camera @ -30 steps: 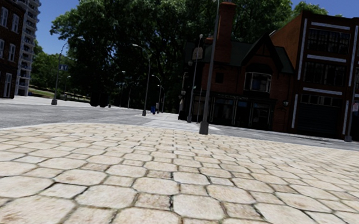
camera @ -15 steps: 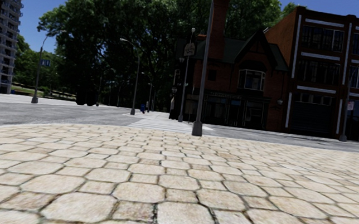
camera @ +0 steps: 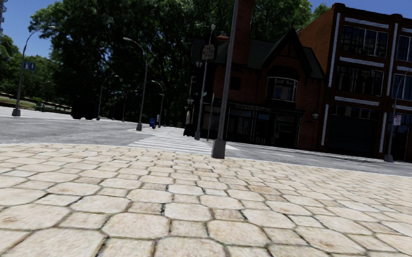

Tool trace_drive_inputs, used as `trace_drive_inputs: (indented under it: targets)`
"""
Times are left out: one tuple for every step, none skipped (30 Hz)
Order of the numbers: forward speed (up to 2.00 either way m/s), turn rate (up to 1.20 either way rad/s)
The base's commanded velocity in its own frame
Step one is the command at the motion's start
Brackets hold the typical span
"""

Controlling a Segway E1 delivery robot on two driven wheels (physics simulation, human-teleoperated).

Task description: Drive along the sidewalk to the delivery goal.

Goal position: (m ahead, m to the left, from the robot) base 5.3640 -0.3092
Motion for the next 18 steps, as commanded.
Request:
trace_drive_inputs:
  targets:
    - [1.79,-0.22]
    - [1.79,-0.22]
    - [1.79,-0.22]
    - [1.79,-0.22]
    - [1.79,-0.22]
    - [1.79,-0.22]
    - [1.79,-0.22]
    - [1.79,-0.22]
    - [1.79,-0.22]
    - [1.79,-0.22]
    - [1.79,-0.22]
    - [1.79,-0.22]
    - [1.79,-0.22]
    - [1.79,-0.19]
    - [1.79,-0.05]
    - [1.79,0.0]
    - [1.79,0.0]
    - [1.79,0.0]
